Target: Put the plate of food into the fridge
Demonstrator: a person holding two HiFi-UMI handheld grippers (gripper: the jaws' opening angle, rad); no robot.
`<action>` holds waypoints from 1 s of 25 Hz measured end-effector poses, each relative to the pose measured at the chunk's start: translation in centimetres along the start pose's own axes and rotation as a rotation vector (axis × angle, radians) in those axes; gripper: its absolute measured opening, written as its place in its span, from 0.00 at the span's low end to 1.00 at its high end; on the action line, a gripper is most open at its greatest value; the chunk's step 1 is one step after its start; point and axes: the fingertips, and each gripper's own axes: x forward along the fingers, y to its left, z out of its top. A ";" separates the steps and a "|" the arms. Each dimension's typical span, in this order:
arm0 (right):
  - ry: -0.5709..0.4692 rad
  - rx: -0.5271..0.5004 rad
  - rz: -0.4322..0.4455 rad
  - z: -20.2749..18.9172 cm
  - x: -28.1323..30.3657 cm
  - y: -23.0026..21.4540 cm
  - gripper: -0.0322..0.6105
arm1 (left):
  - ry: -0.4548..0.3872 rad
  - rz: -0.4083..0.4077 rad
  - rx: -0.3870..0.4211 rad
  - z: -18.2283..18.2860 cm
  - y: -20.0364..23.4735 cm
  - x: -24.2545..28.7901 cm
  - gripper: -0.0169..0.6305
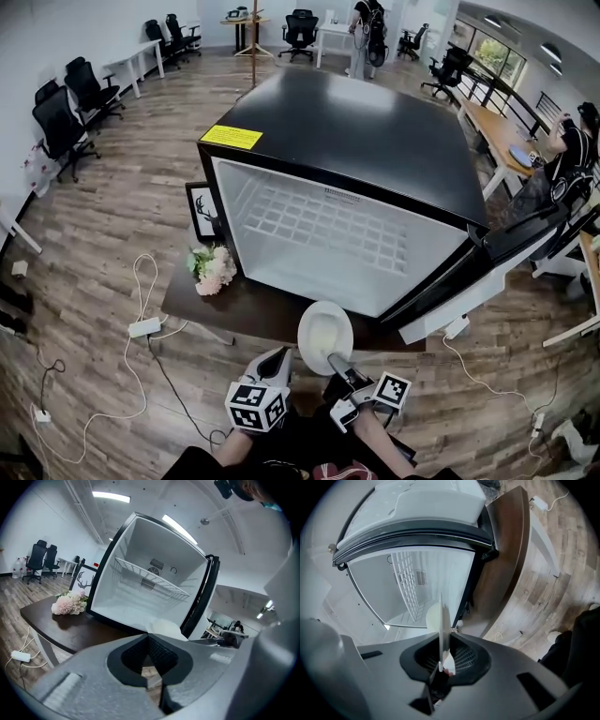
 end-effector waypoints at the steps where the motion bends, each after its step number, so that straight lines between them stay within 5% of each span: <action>1: -0.014 0.000 0.002 0.0 0.3 0.2 0.12 | 0.002 -0.008 0.004 0.3 0.5 0.0 0.04; 17: -0.151 0.032 -0.001 2.1 3.6 1.3 0.12 | 0.030 -0.069 -0.005 1.6 3.9 0.4 0.04; 25: -0.165 0.036 -0.020 5.3 5.7 1.6 0.12 | 0.002 -0.003 -0.046 2.9 6.1 1.3 0.04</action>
